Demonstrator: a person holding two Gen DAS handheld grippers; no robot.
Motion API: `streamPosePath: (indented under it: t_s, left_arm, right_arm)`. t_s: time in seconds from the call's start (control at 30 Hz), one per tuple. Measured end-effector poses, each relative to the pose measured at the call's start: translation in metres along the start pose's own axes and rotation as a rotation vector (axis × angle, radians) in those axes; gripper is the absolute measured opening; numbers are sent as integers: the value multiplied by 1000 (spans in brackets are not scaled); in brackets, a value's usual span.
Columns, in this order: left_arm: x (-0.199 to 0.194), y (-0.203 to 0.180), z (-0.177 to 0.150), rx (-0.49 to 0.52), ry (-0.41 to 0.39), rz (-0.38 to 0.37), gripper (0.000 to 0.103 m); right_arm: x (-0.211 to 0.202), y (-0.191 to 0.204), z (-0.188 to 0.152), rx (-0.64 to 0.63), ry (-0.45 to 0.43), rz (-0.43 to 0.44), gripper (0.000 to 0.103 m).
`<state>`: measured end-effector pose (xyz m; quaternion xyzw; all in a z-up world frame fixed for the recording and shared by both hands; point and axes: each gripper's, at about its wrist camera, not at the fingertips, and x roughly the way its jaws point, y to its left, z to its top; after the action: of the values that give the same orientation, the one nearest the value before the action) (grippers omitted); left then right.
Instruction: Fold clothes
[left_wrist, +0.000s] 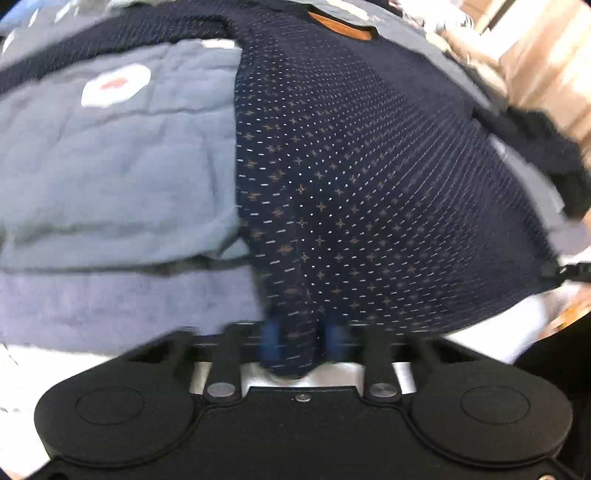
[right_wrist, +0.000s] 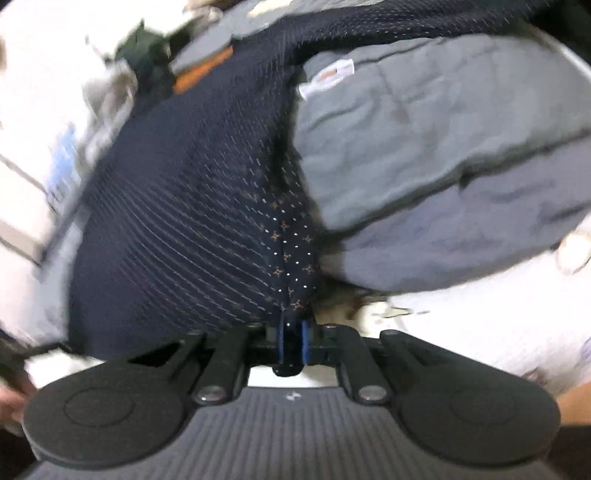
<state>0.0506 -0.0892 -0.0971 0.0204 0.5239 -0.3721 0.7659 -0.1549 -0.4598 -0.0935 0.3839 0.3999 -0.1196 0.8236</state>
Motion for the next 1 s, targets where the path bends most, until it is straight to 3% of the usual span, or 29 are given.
streamPosePath:
  t_s: [0.13,0.27,0.33,0.47,0.63,0.77,0.83,0.9,0.93,0.97,1.0]
  left_arm:
    - [-40,12,6,-40,-89,-99,7]
    - [-84,18,12,-40,-178,-137,5]
    - [-99,18,15,-35,-203,-140,5]
    - [-94,12,21,-9,-167,-87,4]
    - [-53,9,11,17,-42,37,4]
    - [-51,6,1,28,-67,28,6]
    - [-55,3,3,29,-99,23,14]
    - [-60,2,9,9,-156,27,44]
    - [-64,2,10,-3,-191,24,52]
    - [-68,2,11,-14,-227,20,58]
    - [-71,1,14,-29,-252,17,58]
  right_arm:
    - [-34,-11,3,163,-56,189,7]
    - [-67,-10,10,212,-94,281,7]
    - [-77,-3,17,203,-104,288,7]
    - [-67,2,25,161,-51,191,7]
    - [-26,9,22,-41,95,-119,9]
    - [-22,22,17,-147,124,-229,11]
    - [-34,25,16,-163,98,-234,12]
    - [-53,28,15,-162,48,-213,12]
    - [-63,28,15,-149,15,-198,13]
    - [-74,29,16,-135,-20,-182,13]
    - [-81,32,19,-121,-62,-166,15]
